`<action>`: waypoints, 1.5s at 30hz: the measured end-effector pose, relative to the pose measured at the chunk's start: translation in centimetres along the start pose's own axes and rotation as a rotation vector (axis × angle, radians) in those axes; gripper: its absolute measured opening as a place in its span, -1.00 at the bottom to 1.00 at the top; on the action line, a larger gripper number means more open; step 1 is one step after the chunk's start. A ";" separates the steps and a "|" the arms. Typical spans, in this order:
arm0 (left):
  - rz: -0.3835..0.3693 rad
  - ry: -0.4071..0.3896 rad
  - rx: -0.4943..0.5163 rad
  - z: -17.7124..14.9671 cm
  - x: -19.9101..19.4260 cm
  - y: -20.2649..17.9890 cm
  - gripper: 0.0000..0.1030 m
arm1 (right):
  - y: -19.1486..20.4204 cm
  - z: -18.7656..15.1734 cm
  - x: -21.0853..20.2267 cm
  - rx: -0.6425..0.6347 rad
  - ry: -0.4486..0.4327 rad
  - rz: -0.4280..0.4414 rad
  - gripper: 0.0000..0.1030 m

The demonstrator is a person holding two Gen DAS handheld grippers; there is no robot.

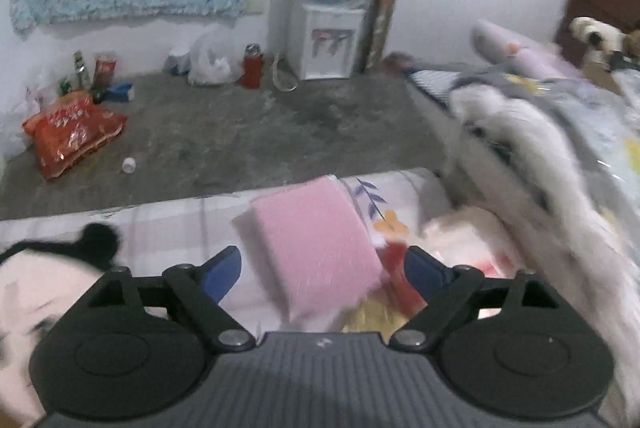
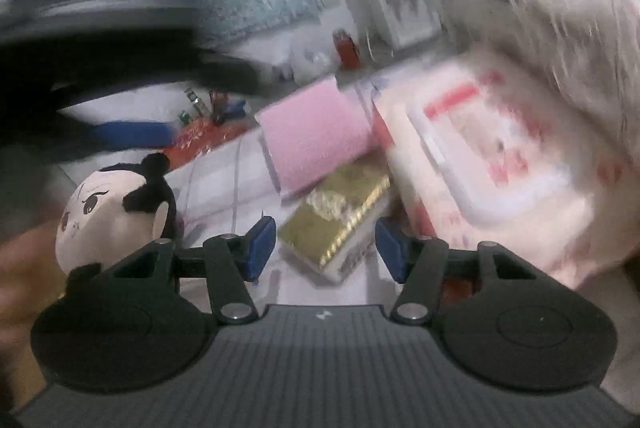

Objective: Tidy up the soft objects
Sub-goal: 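Grasp the pink mesh pad with the left tool while the right tool reaches the gold package, then grasp the gold package with the right tool while the left tool holds the pink pad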

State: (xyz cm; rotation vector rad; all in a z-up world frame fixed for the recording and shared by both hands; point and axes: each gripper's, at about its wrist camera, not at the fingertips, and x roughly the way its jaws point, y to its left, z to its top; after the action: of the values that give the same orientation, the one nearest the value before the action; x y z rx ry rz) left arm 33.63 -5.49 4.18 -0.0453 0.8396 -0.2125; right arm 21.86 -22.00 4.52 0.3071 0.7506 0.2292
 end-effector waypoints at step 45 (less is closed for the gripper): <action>0.161 -0.143 0.217 -14.7 -22.4 8.2 0.58 | 3.3 -5.3 -2.8 -0.274 0.103 -0.051 0.26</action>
State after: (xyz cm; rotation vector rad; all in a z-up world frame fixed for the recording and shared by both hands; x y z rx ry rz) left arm 9.54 7.76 9.79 0.2082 0.6707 -0.1456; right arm 15.84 -18.84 3.82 0.0157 0.8170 0.2976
